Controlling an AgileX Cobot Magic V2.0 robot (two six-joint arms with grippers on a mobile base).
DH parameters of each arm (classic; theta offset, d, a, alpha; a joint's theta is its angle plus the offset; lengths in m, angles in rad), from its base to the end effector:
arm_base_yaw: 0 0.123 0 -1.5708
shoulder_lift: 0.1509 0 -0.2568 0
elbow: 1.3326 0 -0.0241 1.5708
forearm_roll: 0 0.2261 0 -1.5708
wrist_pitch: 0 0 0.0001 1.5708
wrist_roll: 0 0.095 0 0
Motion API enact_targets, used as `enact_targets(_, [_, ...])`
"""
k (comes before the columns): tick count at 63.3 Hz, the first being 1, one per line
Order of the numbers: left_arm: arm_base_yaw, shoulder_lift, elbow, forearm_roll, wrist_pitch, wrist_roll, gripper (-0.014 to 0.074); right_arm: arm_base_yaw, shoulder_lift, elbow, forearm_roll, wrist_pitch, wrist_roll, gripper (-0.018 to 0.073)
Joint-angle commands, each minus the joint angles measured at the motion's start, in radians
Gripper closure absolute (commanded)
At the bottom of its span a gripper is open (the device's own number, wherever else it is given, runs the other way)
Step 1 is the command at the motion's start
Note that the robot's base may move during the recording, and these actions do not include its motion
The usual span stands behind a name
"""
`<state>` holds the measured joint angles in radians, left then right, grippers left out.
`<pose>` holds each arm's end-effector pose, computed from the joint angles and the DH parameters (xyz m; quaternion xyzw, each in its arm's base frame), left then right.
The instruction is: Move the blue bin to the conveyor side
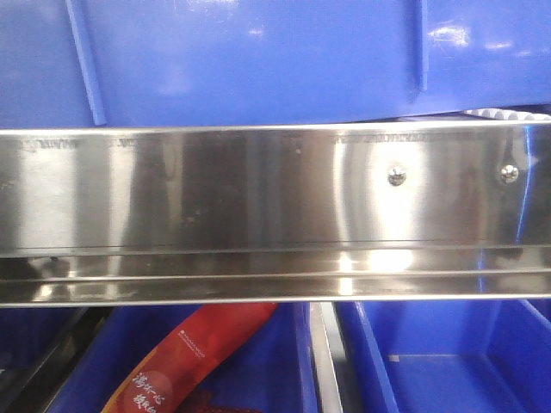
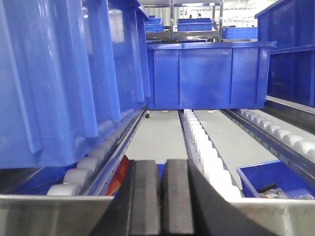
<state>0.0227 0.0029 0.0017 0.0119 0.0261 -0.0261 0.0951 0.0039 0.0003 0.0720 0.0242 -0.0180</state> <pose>0.0644 0.0015 0.2103 -0.0128 0.6867 0.0032 0.7268 0.0641 0.0063 0.2109 -0.0147 0.6858 0.0548 0.7256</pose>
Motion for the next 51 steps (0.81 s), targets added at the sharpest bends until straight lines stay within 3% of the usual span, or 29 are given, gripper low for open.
enact_targets(1, [0.001,-0.003,-0.002,0.004,-0.014,-0.007,0.0615,-0.006,-0.004,0.0,0.001,-0.016,-0.007,0.0638])
enact_targets(51, [0.001,-0.003,-0.002,0.004,-0.014,-0.007,0.0615,-0.006,-0.004,0.0,0.001,-0.016,-0.007,0.0638])
